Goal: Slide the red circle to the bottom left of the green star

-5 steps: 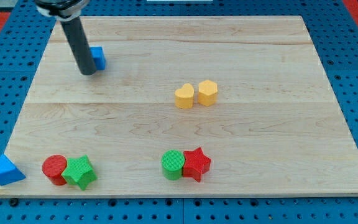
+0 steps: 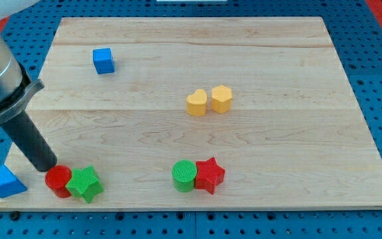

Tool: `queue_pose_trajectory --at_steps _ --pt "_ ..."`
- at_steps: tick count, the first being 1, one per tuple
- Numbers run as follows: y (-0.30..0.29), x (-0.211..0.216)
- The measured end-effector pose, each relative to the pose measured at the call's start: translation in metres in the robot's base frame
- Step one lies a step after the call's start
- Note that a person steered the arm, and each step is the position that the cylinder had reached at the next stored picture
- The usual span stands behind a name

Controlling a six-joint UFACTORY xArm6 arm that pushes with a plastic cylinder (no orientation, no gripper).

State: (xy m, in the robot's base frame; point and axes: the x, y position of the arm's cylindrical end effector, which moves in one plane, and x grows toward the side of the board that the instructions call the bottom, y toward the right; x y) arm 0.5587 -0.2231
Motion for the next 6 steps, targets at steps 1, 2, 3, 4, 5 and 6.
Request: queue_pose_trajectory --at_steps 1,2,3,4,5,6 --pt "0.003 0.008" --pt "0.003 0.028" --pt "0.009 0.040" --pt "0.004 0.059" --pt "-0.009 0.060" --pt "-0.075 0.056"
